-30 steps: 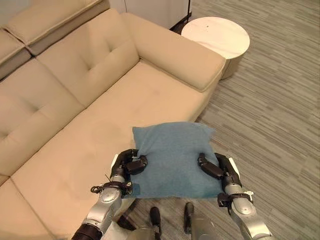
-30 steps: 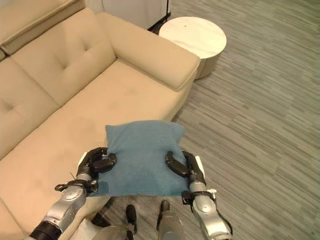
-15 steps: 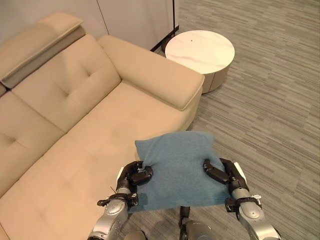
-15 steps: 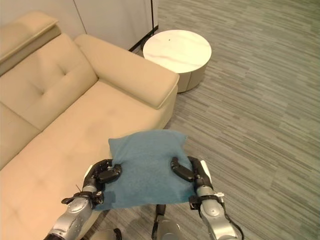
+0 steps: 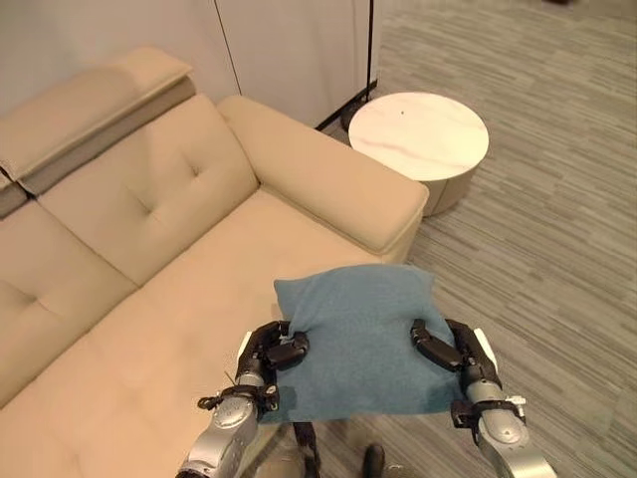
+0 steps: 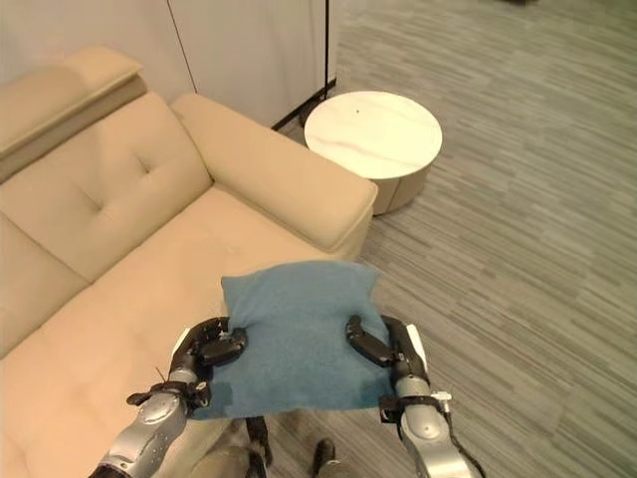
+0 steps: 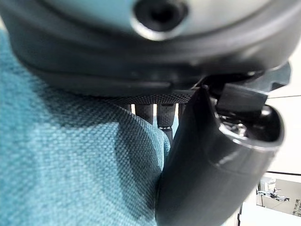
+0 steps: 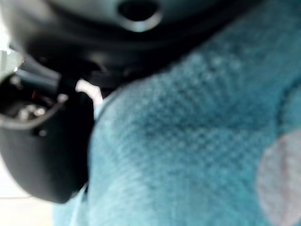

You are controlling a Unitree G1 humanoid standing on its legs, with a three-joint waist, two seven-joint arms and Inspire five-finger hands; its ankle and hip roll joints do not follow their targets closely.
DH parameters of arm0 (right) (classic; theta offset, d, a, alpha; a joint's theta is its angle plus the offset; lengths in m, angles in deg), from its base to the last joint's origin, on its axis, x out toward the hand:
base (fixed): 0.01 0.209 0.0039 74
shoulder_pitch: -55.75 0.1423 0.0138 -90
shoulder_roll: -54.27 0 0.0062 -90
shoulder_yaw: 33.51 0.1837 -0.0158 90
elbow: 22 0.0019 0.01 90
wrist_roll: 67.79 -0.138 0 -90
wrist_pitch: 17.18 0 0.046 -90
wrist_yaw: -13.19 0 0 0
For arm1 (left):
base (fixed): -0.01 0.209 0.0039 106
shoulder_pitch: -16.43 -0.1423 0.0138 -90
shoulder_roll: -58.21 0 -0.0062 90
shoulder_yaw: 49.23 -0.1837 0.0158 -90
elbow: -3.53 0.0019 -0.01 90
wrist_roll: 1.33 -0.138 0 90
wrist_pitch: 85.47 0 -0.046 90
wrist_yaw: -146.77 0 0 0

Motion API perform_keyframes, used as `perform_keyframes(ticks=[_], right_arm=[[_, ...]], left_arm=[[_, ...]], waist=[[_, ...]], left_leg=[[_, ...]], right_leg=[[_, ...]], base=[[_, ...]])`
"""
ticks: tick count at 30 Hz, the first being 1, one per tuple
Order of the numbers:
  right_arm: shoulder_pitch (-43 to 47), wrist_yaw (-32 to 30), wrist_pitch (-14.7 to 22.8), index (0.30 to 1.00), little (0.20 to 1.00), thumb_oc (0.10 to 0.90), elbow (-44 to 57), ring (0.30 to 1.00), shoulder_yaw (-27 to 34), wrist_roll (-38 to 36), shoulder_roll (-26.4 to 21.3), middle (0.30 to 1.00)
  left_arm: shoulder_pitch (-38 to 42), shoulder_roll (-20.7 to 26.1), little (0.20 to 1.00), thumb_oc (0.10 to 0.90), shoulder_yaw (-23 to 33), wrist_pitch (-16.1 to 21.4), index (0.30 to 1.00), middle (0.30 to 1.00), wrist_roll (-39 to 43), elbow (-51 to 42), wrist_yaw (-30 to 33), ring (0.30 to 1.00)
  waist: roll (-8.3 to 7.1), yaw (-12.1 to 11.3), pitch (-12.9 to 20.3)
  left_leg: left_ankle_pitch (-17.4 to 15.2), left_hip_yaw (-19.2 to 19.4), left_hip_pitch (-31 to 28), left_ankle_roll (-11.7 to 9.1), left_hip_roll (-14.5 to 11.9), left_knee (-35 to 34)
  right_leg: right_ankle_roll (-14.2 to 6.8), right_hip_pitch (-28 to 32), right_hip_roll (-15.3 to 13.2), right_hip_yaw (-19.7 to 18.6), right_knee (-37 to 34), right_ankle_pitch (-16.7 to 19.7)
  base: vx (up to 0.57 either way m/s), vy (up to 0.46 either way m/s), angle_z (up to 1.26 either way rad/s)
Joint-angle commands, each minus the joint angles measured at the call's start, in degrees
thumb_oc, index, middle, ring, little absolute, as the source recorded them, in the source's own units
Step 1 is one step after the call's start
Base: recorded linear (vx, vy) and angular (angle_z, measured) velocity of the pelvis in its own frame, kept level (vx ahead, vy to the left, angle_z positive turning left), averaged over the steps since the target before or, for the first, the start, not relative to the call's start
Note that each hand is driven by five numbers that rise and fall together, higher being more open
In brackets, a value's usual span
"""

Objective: Pick up all the scattered cushions and arrange them neatly on the sofa.

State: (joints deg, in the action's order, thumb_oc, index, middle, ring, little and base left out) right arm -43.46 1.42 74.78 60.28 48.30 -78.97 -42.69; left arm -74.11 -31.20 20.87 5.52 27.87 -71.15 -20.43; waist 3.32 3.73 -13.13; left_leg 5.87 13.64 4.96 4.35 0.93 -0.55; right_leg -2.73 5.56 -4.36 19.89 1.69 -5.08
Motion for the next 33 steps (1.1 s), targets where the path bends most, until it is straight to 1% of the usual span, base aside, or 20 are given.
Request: perform_keyframes(ticks=[1, 4, 7, 8, 9, 10, 11, 12, 13, 14, 15, 18, 20, 21, 22, 23, 25, 26, 27, 33], right_arm=[[8.5, 1.3, 8.6, 0.3, 0.3, 0.4, 9.6, 0.3, -0.3, 0.8, 3.0, 0.3], [8.6, 2.5, 8.3, 0.3, 0.3, 0.4, 10.3, 0.3, -0.6, 1.1, 3.5, 0.3], [7.9, 3.0, 8.5, 0.3, 0.3, 0.4, 10.9, 0.3, -0.7, 0.7, 4.1, 0.3], [7.7, 3.3, 8.5, 0.3, 0.3, 0.4, 10.8, 0.3, -0.8, 0.8, 4.2, 0.3], [7.6, 3.3, 8.5, 0.3, 0.3, 0.4, 10.9, 0.3, -0.7, 0.5, 4.2, 0.3], [7.6, 3.3, 8.5, 0.3, 0.3, 0.4, 10.9, 0.3, -0.7, 0.5, 4.2, 0.3], [7.5, 3.1, 8.5, 0.3, 0.3, 0.4, 10.9, 0.3, -0.5, 0.6, 4.1, 0.3], [7.3, 2.5, 8.6, 0.3, 0.3, 0.4, 10.8, 0.3, 0.0, 0.8, 3.8, 0.3], [7.3, 2.5, 8.6, 0.3, 0.3, 0.4, 10.8, 0.3, 0.0, 0.8, 3.8, 0.3], [7.2, 2.3, 8.6, 0.3, 0.3, 0.4, 10.8, 0.3, 0.3, 0.9, 3.5, 0.3], [7.3, 1.9, 8.7, 0.3, 0.3, 0.4, 10.2, 0.3, 0.3, 1.1, 3.0, 0.3], [7.2, 2.4, 8.8, 0.3, 0.3, 0.4, 9.7, 0.3, 0.2, 1.1, 2.8, 0.3], [6.8, 2.7, 8.8, 0.3, 0.3, 0.4, 9.3, 0.3, 0.4, 0.9, 2.5, 0.3], [6.5, 2.7, 8.9, 0.3, 0.3, 0.4, 9.3, 0.3, 0.6, 0.8, 2.3, 0.3], [6.5, 2.2, 9.1, 0.3, 0.3, 0.4, 9.2, 0.3, 1.1, 0.4, 1.6, 0.3], [6.5, 2.2, 9.1, 0.3, 0.3, 0.4, 9.2, 0.3, 1.1, 0.3, 1.6, 0.3], [6.8, 1.4, 9.1, 0.3, 0.3, 0.4, 8.9, 0.3, 1.4, -0.1, 0.9, 0.3], [6.8, 1.4, 9.1, 0.3, 0.3, 0.4, 8.9, 0.3, 1.4, -0.1, 0.9, 0.3], [6.4, 1.1, 8.9, 0.3, 0.3, 0.4, 9.0, 0.3, 2.3, -0.3, 0.9, 0.3], [5.1, 0.5, 8.6, 0.3, 0.3, 0.4, 9.1, 0.3, 3.7, 0.1, 1.3, 0.3]], left_arm=[[3.7, -0.5, 0.3, 0.4, -0.5, 6.7, 0.3, 0.3, -0.3, -10.5, -3.3, 0.3], [2.6, 0.5, 0.3, 0.4, 0.3, 6.8, 0.3, 0.3, -0.7, -11.7, -3.4, 0.3], [2.5, 0.6, 0.3, 0.4, 0.7, 7.1, 0.3, 0.3, -0.7, -11.2, -3.3, 0.3], [2.4, 0.4, 0.3, 0.4, 0.9, 7.2, 0.3, 0.3, -0.7, -11.2, -3.3, 0.3], [2.4, 0.3, 0.3, 0.4, 0.8, 7.4, 0.3, 0.3, -0.7, -11.4, -3.4, 0.3], [2.4, 0.3, 0.3, 0.4, 0.8, 7.4, 0.3, 0.3, -0.7, -11.4, -3.4, 0.3], [2.5, 0.1, 0.3, 0.4, 0.7, 7.5, 0.3, 0.3, -0.7, -11.4, -3.4, 0.3], [2.9, -0.5, 0.3, 0.4, 0.2, 7.7, 0.3, 0.3, -1.0, -11.0, -3.5, 0.3], [2.9, -0.5, 0.3, 0.4, 0.2, 7.7, 0.3, 0.3, -1.0, -11.0, -3.5, 0.3], [3.4, -0.9, 0.3, 0.4, -0.2, 7.8, 0.3, 0.3, -1.2, -10.7, -3.4, 0.3], [4.4, -1.2, 0.3, 0.4, -0.8, 8.1, 0.3, 0.3, -1.6, -10.1, -3.4, 0.3], [4.2, -1.0, 0.3, 0.4, -0.5, 8.1, 0.3, 0.3, -2.1, -10.0, -3.8, 0.3], [3.5, -1.3, 0.3, 0.4, -0.5, 8.0, 0.3, 0.3, -1.5, -10.1, -3.7, 0.3], [3.2, -1.5, 0.3, 0.4, -0.6, 8.0, 0.3, 0.3, -1.1, -10.4, -4.0, 0.3], [3.3, -1.8, 0.3, 0.4, -0.9, 7.9, 0.3, 0.3, -0.8, -10.3, -3.8, 0.3], [3.3, -1.8, 0.3, 0.4, -0.9, 7.9, 0.3, 0.3, -0.8, -10.4, -3.8, 0.3], [3.4, -2.1, 0.3, 0.4, -1.2, 7.7, 0.3, 0.3, -0.4, -10.2, -3.7, 0.3], [3.4, -2.1, 0.3, 0.4, -1.2, 7.7, 0.3, 0.3, -0.4, -10.2, -3.7, 0.3], [3.6, -2.1, 0.3, 0.4, -1.4, 7.5, 0.3, 0.3, -0.5, -10.0, -4.2, 0.3], [3.8, -2.3, 0.3, 0.4, -2.1, 6.5, 0.3, 0.3, -1.1, -9.0, -4.9, 0.3]], waist=[[-2.66, -2.7, 6.4], [-1.69, -2.0, 5.1], [-0.97, -1.6, 4.9], [-0.71, -1.5, 4.7], [-0.61, -1.0, 4.2], [-0.53, -1.0, 4.4], [-0.75, -0.6, 4.1], [-1.43, 0.9, 3.8], [-1.35, 0.9, 3.8], [-1.7, 1.4, 3.5], [-2.39, 1.8, 3.1], [-2.8, 1.9, 3.5], [-2.95, 1.7, 4.1], [-2.99, 1.7, 4.2], [-3.5, 1.8, 3.7], [-3.44, 1.9, 3.8], [-3.74, 2.2, 2.5], [-3.72, 2.2, 2.5], [-3.73, 2.7, 2.6], [-3.29, 2.8, 3.3]], left_leg=[[-10.9, -1.6, -0.9, -1.7, 0.9, 5.6], [-11.9, -4.0, -4.3, 0.9, 2.4, 4.2], [-12.5, -6.1, -5.3, 1.1, 2.2, 4.1], [-12.7, -7.2, -5.6, 0.8, 2.1, 4.1], [-13.1, -9.6, -6.4, 0.2, 2.0, 3.8], [-13.0, -9.6, -6.2, 0.1, 1.9, 3.8], [-13.2, -10.9, -6.6, -0.1, 2.0, 3.8], [-13.6, -14.3, -7.5, -0.9, 2.8, 3.4], [-13.7, -14.4, -7.6, -1.0, 2.7, 3.4], [-13.8, -15.9, -7.9, -1.3, 3.0, 3.2], [-14.1, -18.3, -8.4, -1.9, 3.5, 3.2], [-15.0, -19.6, -8.8, -2.4, 3.5, 3.8], [-15.7, -19.4, -8.1, -4.2, 1.9, 5.7], [-16.0, -18.4, -7.4, -4.8, 1.0, 7.2], [-15.3, -15.5, -3.9, -5.9, -0.9, 13.1], [-15.5, -15.6, -3.6, -5.9, -0.9, 13.6], [-13.9, -10.8, 0.5, -5.7, -3.2, 19.6], [-14.0, -10.8, 0.6, -5.7, -3.2, 19.7], [-14.2, -6.3, 0.8, -5.3, -4.9, 17.9], [-10.9, -2.0, 3.1, -4.7, -3.2, 11.4]], right_leg=[[-3.1, -0.9, -1.6, -3.3, 8.5, -4.0], [-6.6, -7.4, -4.6, -5.7, 23.9, 1.9], [-5.6, -10.3, -4.1, -8.5, 26.1, 1.0], [-5.0, -11.6, -3.8, -9.5, 25.1, 0.2], [-4.1, -13.2, -2.9, -12.4, 20.1, -1.5], [-4.1, -13.3, -2.8, -12.3, 19.8, -1.2], [-4.0, -14.2, -1.8, -14.8, 16.5, -0.9], [-4.8, -16.3, 0.8, -22.8, 9.7, 1.3], [-4.8, -16.2, 0.8, -22.8, 9.6, 1.3], [-5.2, -17.1, 2.1, -26.2, 7.7, 2.7], [-5.6, -18.1, 2.3, -26.5, 5.5, 4.8], [-5.2, -15.9, 0.8, -24.3, 3.1, 5.4], [-4.4, -14.6, 0.5, -22.7, 3.1, 5.2], [-4.2, -13.6, 0.1, -21.1, 2.5, 4.8], [-3.2, -11.5, -0.6, -18.8, 1.9, 4.1], [-3.2, -11.5, -0.6, -18.7, 1.9, 4.1], [-1.9, -9.6, -1.0, -16.0, 1.1, 2.9], [-1.9, -9.6, -1.0, -16.0, 1.1, 2.9], [-1.5, -8.5, -1.2, -13.8, 0.6, 1.9], [-1.2, -6.4, -0.5, -10.1, 0.0, 0.3]], base=[[0.1, 0.121, 0.1], [0.16, 0.179, 0.14], [0.11, 0.033, 0.53], [0.2, -0.065, 0.77], [0.16, -0.072, 0.52], [0.16, -0.101, 0.58], [0.18, -0.143, 0.54], [0.19, -0.141, 0.61], [0.18, -0.141, 0.63], [0.15, -0.172, 0.94], [0.14, -0.172, 1.05], [0.16, -0.231, 1.0], [0.14, -0.25, 0.45], [0.16, -0.366, 0.6], [0.09, -0.254, 0.63], [0.04, -0.297, 1.12], [-0.01, -0.159, 0.87], [0.04, -0.107, 0.47], [0.04, -0.072, 0.37], [0.1, -0.034, 0.58]])
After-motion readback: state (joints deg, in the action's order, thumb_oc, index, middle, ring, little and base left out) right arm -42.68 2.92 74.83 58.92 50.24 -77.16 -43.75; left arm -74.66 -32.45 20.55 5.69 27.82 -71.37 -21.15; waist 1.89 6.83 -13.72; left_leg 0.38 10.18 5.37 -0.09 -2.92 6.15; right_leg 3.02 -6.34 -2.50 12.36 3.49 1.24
